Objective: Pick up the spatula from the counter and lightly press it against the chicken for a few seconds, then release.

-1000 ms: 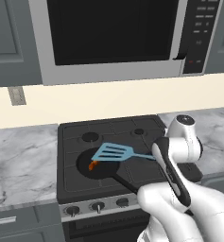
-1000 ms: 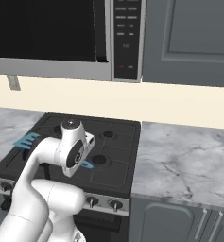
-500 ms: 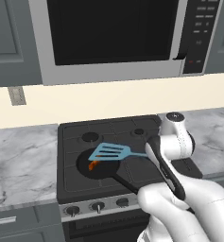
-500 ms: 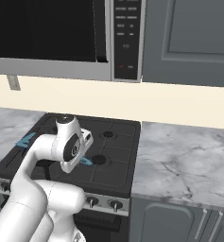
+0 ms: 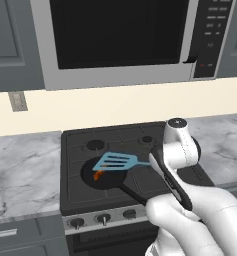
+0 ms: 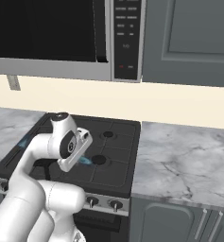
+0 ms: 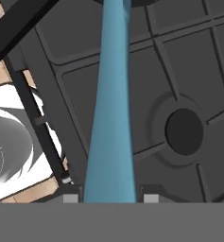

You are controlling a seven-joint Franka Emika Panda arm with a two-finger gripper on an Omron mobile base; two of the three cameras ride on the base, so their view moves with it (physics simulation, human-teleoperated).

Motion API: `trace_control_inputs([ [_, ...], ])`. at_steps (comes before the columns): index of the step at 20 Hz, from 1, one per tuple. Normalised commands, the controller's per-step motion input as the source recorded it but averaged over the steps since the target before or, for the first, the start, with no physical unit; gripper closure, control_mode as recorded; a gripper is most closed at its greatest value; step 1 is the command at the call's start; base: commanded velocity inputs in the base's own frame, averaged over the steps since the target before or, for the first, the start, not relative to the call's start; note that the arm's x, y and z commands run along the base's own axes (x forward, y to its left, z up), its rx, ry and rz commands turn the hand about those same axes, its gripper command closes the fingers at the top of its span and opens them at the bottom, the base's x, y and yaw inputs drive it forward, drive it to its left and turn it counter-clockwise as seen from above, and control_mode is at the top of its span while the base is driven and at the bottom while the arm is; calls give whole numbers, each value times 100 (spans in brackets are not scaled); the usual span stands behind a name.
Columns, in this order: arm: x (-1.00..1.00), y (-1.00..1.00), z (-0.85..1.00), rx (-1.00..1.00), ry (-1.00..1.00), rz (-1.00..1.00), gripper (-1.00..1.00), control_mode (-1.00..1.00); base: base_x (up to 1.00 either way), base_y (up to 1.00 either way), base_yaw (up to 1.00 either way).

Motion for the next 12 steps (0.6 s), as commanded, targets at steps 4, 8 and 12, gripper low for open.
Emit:
trace_control_inputs([
  [4, 0, 2, -5, -4, 4, -4, 100, -100, 0, 0, 0],
  [8, 3, 7, -5, -4, 4, -4, 100, -100, 0, 0, 0],
  [12, 7, 5, -3, -4, 6, -5, 100, -100, 0, 0, 0],
])
